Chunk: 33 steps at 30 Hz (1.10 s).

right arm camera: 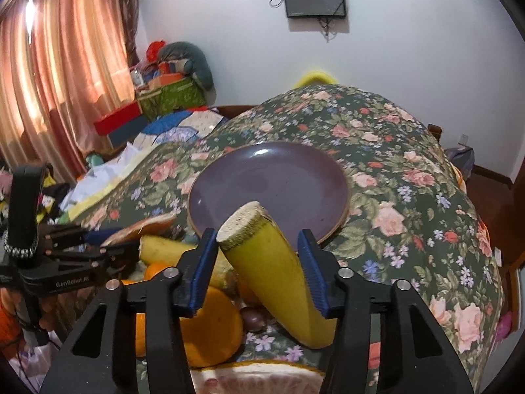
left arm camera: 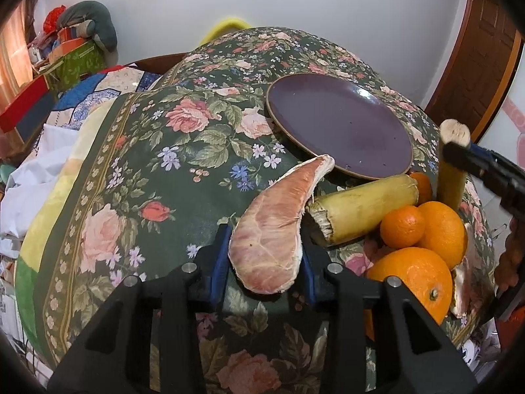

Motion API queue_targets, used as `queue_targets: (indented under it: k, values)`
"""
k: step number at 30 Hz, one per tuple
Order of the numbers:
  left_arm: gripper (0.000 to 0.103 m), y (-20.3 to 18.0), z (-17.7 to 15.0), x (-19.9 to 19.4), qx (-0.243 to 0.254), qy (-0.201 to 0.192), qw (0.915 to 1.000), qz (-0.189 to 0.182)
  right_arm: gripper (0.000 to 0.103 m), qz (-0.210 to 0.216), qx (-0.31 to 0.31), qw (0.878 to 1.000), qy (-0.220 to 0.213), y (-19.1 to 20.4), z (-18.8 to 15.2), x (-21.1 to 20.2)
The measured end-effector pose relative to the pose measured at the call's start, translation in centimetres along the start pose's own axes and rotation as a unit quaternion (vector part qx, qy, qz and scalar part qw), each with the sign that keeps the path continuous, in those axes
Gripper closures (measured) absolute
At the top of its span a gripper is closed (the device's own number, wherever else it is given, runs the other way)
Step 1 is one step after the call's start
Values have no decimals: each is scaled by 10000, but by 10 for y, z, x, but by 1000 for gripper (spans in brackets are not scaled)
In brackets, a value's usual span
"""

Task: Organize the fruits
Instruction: 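Grasp the small peeled pomelo segment with left tool while right tool grasps the short yellow sugarcane piece, then lower the pomelo segment onto the purple plate with left tool while right tool sets the sugarcane beside it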

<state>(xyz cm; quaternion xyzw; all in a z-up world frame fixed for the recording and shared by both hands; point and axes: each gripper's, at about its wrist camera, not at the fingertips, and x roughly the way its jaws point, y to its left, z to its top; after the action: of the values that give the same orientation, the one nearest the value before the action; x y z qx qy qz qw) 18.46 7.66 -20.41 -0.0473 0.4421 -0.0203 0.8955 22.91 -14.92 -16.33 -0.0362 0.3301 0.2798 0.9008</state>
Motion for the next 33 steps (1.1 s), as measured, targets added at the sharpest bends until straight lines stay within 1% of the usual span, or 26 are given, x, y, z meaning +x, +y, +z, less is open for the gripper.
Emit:
queue_targets:
  k: [3, 6, 8, 10, 12, 14, 18, 23, 29, 33]
  values:
    - [65, 2, -3, -6, -31, 64, 10000, -21, 62, -29, 170, 9998, -80, -12, 2, -7]
    - [65, 2, -8, -10, 13, 100, 9999, -23, 64, -179, 325, 9993, -14, -24, -2, -8]
    - [65, 0, -9, -10, 97, 117, 9999, 14, 66, -128, 479, 9985, 230, -35, -9, 2]
    - [65, 0, -8, -8, 120, 122, 9998, 34, 70, 0, 680, 9965, 491, -45, -17, 13]
    - [65, 0, -6, -5, 138, 137, 9998, 46, 70, 3, 731, 9956, 582, -50, -20, 19]
    - [65, -1, -3, -1, 156, 144, 9998, 57, 70, 98, 829, 9947, 604, -53, -19, 20]
    - [65, -2, 3, 6, 216, 150, 9996, 90, 67, 124, 699, 9952, 668, -52, -14, 23]
    - [65, -3, 10, 15, 299, 164, 9994, 93, 65, 26, 463, 9960, 760, -52, -9, 31]
    - [65, -7, 13, 21, 435, 148, 9987, 202, 63, 94, 480, 9947, 899, -54, -5, 44]
    - [68, -4, 14, 19, 347, 148, 9992, 100, 65, 163, 566, 9938, 939, -55, -4, 47]
